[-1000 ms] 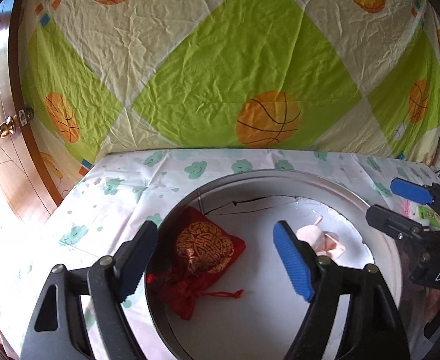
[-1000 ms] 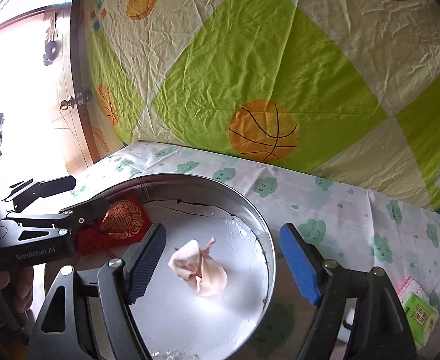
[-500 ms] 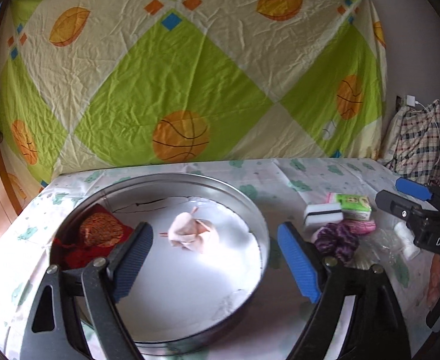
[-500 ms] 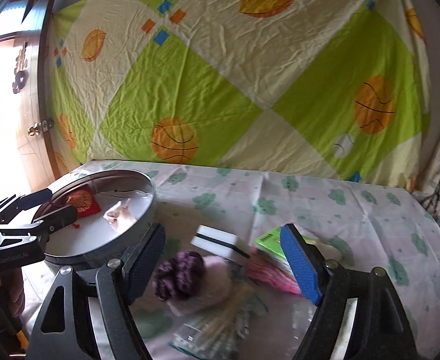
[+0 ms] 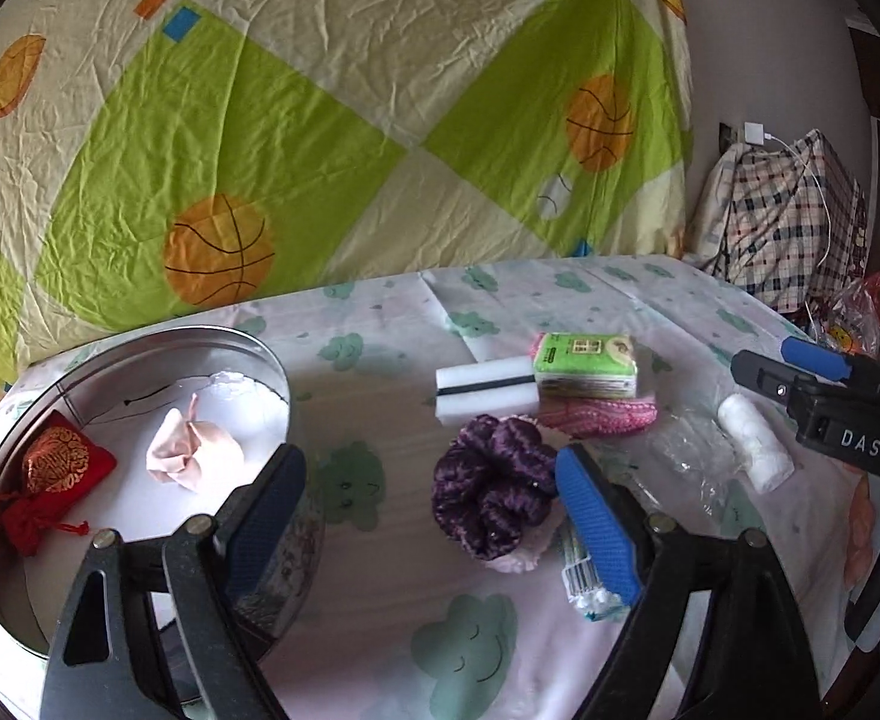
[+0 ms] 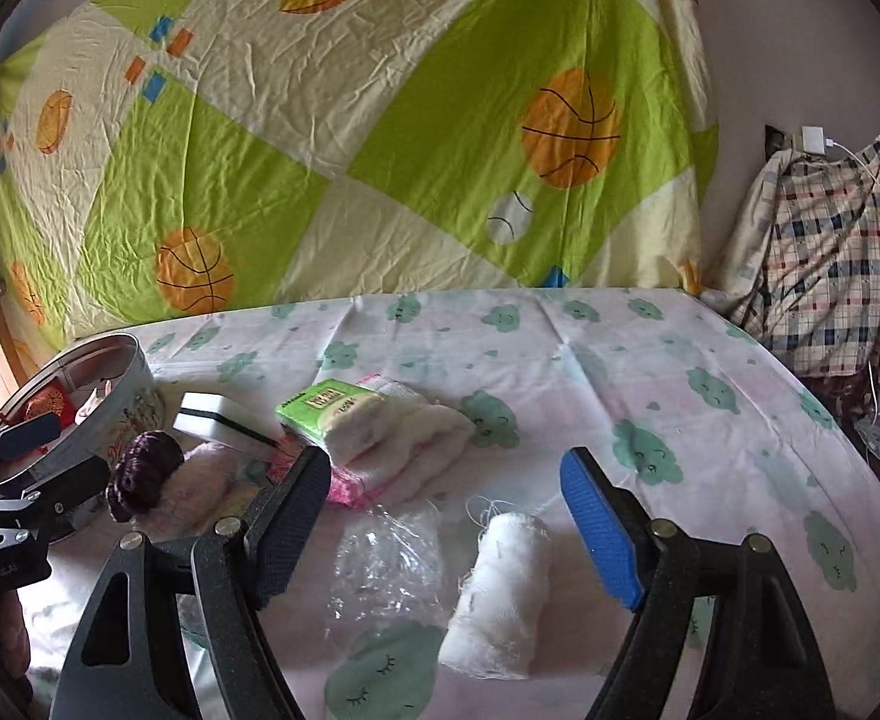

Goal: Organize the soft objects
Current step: 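Grasp the purple scrunchie with the left tool while the right tool grasps the white rolled towel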

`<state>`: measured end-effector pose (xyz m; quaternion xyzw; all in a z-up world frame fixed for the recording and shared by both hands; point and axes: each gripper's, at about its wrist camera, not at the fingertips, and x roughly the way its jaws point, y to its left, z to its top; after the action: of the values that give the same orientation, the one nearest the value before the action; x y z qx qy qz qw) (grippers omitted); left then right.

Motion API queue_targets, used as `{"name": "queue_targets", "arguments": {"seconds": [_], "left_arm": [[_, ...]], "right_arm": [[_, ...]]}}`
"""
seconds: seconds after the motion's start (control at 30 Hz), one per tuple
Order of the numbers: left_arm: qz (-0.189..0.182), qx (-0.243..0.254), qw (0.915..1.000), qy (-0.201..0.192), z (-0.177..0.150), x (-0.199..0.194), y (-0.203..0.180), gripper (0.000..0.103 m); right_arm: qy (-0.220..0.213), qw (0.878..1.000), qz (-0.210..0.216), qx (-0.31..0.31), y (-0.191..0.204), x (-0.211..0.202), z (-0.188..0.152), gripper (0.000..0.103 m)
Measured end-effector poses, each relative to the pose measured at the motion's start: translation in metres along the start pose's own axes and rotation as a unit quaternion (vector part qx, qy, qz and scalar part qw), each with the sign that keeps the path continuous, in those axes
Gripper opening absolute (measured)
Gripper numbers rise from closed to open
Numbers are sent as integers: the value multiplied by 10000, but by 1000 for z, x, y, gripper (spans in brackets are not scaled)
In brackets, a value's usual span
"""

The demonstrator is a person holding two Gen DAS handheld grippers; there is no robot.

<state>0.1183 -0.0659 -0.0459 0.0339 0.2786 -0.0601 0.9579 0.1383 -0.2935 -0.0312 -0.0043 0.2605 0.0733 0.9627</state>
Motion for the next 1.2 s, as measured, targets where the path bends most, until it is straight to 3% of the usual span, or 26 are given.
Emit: {"name": "queue_targets", "arguments": {"seconds": [0.27, 0.37, 0.5, 0.63, 0.7, 0.9, 0.93, 1.2], "left_arm": [[-89, 171, 9995, 256, 0, 24, -12, 84], [-181, 126, 9992, 343, 0, 29, -11, 76], [-296, 24, 9988, 402, 0, 33, -7, 67], [-331, -29, 9986, 407, 0, 33, -5, 65], [-332, -22, 9986, 416, 0, 34, -5, 56], [-348, -53, 9986, 390, -1, 31, -3, 41], [-342, -46, 9987, 368, 0, 31, -4, 39], [-302, -172, 9994, -11, 0, 18, 2, 37]], "right_arm": [[514, 9984, -162, 143, -14, 18, -6, 81], [776, 9966, -171, 209, -17, 28, -7, 80], [1077, 9933, -99, 413, -26, 38, -10, 66], [1083, 9932, -98, 414, -27, 36, -12, 66], [1124, 9928, -100, 393, -27, 36, -12, 63], [1486, 9881, 23, 405, -27, 50, -16, 40], [1516, 9875, 71, 430, -28, 51, -17, 33], [1118, 9929, 116, 388, -25, 35, -14, 32]]}}
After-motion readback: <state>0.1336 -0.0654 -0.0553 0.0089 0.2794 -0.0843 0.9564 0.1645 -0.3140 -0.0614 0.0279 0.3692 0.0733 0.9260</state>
